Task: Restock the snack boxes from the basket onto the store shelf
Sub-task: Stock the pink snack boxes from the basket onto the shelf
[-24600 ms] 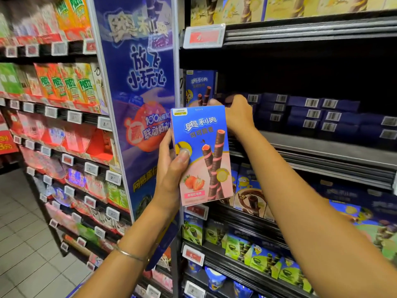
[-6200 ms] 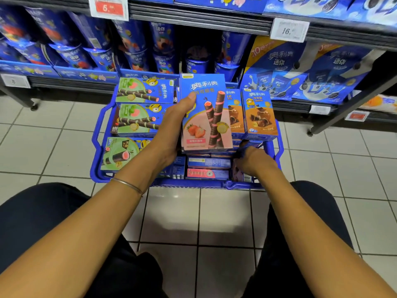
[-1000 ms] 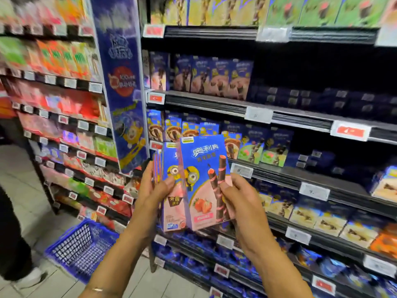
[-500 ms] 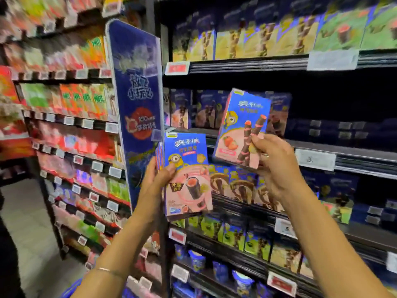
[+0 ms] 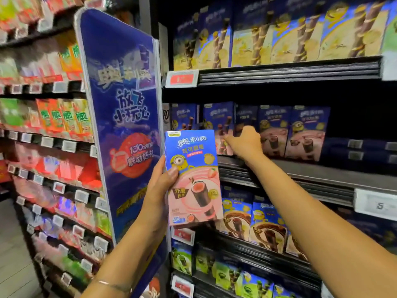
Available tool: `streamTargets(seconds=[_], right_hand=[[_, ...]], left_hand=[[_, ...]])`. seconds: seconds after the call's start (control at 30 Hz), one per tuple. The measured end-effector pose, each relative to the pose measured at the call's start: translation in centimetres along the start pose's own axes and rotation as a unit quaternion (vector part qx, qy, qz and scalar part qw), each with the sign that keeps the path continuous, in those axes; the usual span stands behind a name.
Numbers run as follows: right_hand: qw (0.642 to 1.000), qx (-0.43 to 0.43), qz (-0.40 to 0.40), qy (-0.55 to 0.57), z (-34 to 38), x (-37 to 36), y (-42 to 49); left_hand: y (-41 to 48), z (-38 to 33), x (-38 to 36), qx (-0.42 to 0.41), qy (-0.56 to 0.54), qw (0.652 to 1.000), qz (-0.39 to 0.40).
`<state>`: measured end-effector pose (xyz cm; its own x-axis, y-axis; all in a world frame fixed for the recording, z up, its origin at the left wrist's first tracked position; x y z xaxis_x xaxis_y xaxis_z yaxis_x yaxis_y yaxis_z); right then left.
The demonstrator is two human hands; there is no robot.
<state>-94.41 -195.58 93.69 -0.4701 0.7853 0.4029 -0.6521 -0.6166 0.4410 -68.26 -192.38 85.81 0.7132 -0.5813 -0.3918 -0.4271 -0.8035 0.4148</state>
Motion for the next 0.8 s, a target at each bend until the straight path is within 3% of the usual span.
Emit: streamTargets(seconds=[0.17,0.47,0.7,0.8], right_hand=[[0.994,0.038,0.005,-0.106,0.9,-1.4,0.6],[0.977,0.083,0.022,-0.194,3.0,-2.2,0.2],[0.982,0.065,-0.006,-0.179,3.2,-1.5,-1.2],[0.995,0.059,-0.062,-0.043,3.6,0.4,-3.1]], left_hand=[[2.7,0.0,-0.3,-0.016,0.003,0.999,0.029],[4.9,-0.8,-0.1,-0.002,-0.022,0.998,0.065],[5.7,-1.1,0.0,0.019,-0.041,0.995,0.092],[6.0,-0.7,0.3,0.031,-0.048,0.994,0.095]])
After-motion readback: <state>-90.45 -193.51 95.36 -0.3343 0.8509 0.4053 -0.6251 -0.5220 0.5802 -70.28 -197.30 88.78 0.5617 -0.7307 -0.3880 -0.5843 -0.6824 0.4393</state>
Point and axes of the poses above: each hand's wrist, its own y-axis towards the middle knuckle, its own x-axis out of the back of the hand, z = x × y, the point moved 5 cm from there along y, towards the middle knuckle, and after that the axes turned 5 degrees about y, right-handed, at the moved point
